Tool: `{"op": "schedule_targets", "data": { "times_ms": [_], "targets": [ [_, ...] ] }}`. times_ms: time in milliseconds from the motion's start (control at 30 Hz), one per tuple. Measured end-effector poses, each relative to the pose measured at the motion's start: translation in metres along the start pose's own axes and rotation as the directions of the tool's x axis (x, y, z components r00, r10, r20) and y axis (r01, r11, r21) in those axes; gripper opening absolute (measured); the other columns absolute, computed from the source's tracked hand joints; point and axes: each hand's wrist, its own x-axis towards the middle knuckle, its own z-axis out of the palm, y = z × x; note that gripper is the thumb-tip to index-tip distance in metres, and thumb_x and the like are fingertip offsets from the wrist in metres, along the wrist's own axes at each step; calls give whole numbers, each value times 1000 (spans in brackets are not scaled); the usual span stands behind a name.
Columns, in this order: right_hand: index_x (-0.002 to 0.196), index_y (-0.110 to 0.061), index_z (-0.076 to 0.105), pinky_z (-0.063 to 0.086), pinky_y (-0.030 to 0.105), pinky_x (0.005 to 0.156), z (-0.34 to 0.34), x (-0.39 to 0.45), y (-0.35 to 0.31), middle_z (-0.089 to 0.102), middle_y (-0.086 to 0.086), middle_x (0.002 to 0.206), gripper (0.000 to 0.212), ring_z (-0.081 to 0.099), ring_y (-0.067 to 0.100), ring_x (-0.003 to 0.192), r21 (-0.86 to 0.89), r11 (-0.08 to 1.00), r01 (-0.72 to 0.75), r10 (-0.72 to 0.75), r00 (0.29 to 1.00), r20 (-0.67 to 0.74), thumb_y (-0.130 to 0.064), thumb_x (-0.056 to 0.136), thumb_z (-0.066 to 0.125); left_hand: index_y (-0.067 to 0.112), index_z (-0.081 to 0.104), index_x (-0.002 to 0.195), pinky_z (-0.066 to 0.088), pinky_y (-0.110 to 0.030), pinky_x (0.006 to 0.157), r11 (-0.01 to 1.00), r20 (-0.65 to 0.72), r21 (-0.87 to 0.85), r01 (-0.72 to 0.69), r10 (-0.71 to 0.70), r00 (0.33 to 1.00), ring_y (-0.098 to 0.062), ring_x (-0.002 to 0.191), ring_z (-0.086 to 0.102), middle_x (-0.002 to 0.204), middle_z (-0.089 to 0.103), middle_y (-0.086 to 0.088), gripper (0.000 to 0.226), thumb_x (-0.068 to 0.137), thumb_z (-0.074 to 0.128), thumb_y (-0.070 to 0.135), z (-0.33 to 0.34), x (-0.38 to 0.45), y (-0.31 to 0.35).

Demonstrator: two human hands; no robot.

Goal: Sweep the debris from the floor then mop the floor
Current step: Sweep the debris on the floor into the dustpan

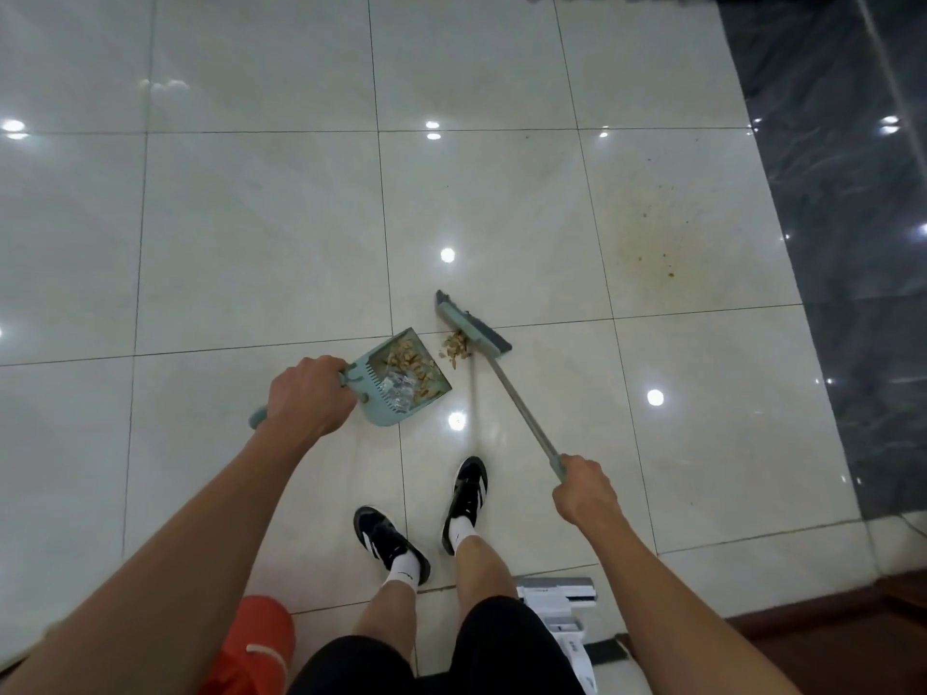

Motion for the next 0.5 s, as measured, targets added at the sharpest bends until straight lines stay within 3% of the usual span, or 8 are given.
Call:
{"op": "schedule_targets", "data": {
  "times_ms": [167,300,433,500],
  "targets": [
    [140,-17,51,50,26,70,14,-9,-3,60,10,115,55,58,21,85,31,999,37,-39,997,63,-3,87,48,24,70,101,41,-31,64,1000,23,-2,-11,11,1000,-23,67,53,76,57,2,28,77,55,22,-1,2,5],
    [143,-17,50,53,25,73,19,-19,-4,61,8,114,59,62,21,90,110,993,49,-60,993,99,-3,86,47,22,70,100,40,-31,65,1000,39,-6,-9,9,999,-22,68,51,76,54,3,28,75,56,20,-4,1,9],
    [140,-19,54,45,21,45,13,-30,-5,61,-1,95,53,60,15,68,202,978,48,-70,992,103,-9,88,51,21,70,103,41,-31,68,999,34,-43,26,-24,999,-25,71,51,86,65,-4,32,75,57,19,-6,1,2],
    [140,-22,55,42,20,39,9,-33,-6,63,1,92,53,58,17,60,242,970,29,-56,993,103,-11,88,54,21,70,105,41,-31,68,998,30,-46,33,-31,999,-25,72,51,91,67,-5,34,75,56,19,-5,-2,-4]
  ]
}}
